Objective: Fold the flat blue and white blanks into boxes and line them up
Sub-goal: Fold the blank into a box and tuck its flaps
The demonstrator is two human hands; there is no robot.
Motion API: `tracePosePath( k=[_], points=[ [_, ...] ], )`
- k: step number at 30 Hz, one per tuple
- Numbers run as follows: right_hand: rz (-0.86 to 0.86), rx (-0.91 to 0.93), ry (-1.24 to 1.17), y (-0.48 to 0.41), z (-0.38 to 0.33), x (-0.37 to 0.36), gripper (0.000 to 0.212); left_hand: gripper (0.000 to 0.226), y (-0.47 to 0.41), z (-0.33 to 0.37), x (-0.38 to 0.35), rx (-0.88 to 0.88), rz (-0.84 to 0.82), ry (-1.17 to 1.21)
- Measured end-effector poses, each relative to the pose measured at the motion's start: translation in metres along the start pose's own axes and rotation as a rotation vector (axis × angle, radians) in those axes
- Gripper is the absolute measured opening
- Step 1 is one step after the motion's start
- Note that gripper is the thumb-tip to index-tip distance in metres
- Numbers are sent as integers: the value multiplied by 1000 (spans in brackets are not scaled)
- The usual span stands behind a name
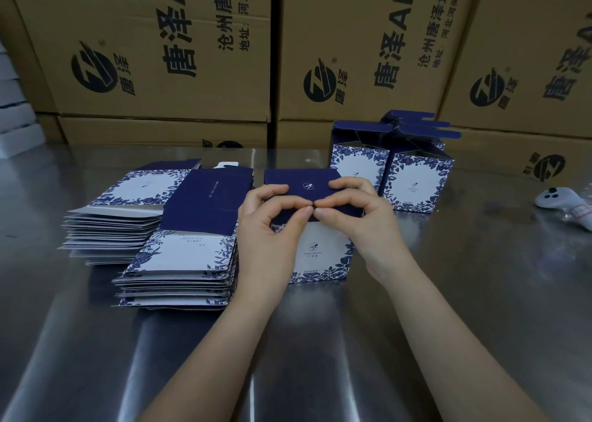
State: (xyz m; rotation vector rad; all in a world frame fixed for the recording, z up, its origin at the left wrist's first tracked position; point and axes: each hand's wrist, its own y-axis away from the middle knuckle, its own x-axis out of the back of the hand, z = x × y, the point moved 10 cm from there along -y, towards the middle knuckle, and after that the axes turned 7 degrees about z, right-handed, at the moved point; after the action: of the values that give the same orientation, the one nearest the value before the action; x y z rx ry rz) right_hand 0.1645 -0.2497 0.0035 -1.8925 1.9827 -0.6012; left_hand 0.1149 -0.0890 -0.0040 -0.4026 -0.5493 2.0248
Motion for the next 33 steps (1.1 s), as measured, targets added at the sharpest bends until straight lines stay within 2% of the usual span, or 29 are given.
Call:
tracePosePath(
  k=[4,6,9,11,14,16,21,27,31,33],
  points=[
    [-104,28,-20,0,-3,-3,24,19,1,-4,0,-3,-13,2],
    [-108,60,16,0,-3,-2,29,30,3,-5,-1,-11,-32,12],
    [17,147,184,-2,-7,6,31,57,4,-21,-6,64,-69,100],
    [118,248,352,-3,-15,15,27,63,4,-35,-10,140,-92,71],
    [252,397,595,0,-25,27,20,56,6,-50,-11,221,-91,-32],
    [343,431,736,1,-27,35,17,38,8,-52,-12,221,-113,-135],
    [503,425,1000,-6,-30,51,13,32,22,-54,-28,147,-321,-391],
    [437,345,1213,-30,-21,47,16,27,40,-50,-45,90,-506,-466],
    [321,294,1404,-54,-11,43,18,26,44,-47,-50,71,-566,-522],
    [255,269,1427,-65,-4,42,22,27,46,-47,-51,69,-590,-548]
  ],
)
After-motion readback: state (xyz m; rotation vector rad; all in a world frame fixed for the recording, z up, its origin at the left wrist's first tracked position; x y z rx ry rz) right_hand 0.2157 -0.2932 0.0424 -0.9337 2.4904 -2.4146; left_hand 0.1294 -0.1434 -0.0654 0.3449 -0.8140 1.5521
